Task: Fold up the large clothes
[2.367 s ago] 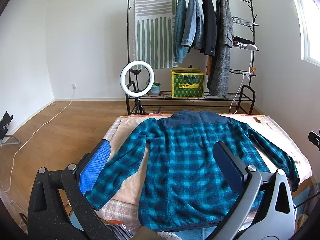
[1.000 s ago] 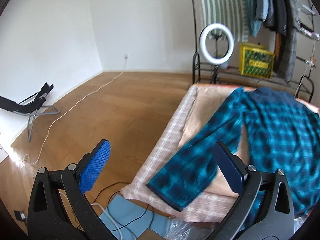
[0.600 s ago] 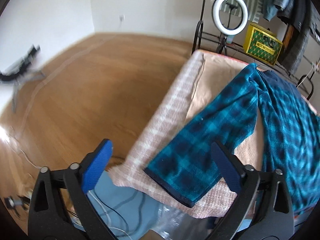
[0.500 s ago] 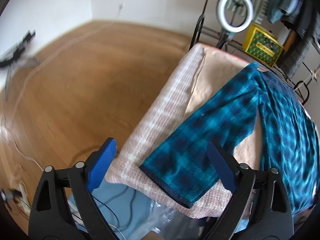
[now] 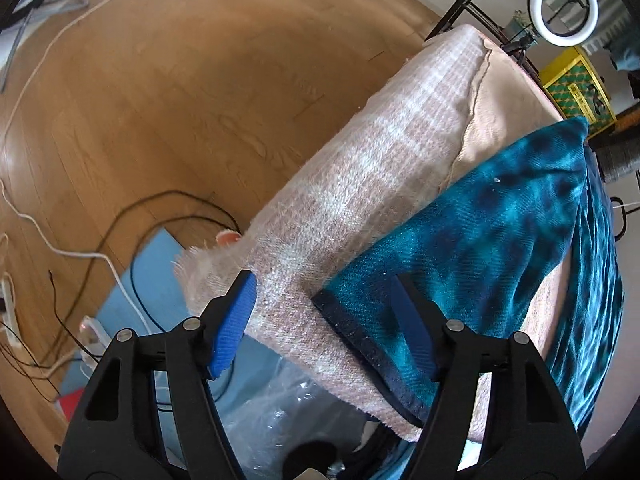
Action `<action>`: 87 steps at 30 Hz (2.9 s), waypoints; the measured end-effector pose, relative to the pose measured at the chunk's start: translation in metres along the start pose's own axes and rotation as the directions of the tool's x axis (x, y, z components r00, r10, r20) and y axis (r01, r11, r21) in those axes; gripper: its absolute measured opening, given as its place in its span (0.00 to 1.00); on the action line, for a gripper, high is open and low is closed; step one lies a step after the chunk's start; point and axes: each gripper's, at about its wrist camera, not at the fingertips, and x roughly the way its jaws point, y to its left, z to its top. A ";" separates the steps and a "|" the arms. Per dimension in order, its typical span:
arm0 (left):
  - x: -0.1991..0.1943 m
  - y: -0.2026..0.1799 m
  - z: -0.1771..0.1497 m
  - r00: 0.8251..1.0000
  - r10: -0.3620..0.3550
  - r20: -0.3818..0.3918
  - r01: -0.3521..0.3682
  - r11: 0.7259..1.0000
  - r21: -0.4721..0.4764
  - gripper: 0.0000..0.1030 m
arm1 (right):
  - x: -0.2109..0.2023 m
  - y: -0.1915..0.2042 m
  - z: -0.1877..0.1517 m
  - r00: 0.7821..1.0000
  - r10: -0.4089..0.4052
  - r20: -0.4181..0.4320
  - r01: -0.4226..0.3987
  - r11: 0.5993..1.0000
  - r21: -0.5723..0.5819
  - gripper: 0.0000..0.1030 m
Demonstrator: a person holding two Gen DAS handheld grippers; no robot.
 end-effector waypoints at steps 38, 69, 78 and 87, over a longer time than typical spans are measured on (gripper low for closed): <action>-0.130 -0.160 -0.065 0.854 -0.508 0.108 0.440 0.818 0.371 0.00 | 0.013 0.012 -0.001 0.983 0.149 -0.107 -0.145 0.989 0.042 0.62; -0.120 -0.204 -0.170 0.911 -0.372 -0.179 0.393 0.649 0.651 0.02 | 0.088 0.021 -0.017 0.847 0.403 -0.348 -0.357 0.915 0.190 0.42; -0.137 -0.167 -0.088 0.921 -0.379 -0.084 0.368 0.782 0.503 0.02 | 0.099 0.044 -0.076 0.701 0.524 -0.484 -0.425 0.852 0.307 0.42; -0.107 -0.174 -0.113 0.919 -0.358 -0.165 0.392 0.786 0.477 0.02 | 0.090 0.053 -0.096 0.653 0.622 -0.433 -0.477 0.781 0.404 0.42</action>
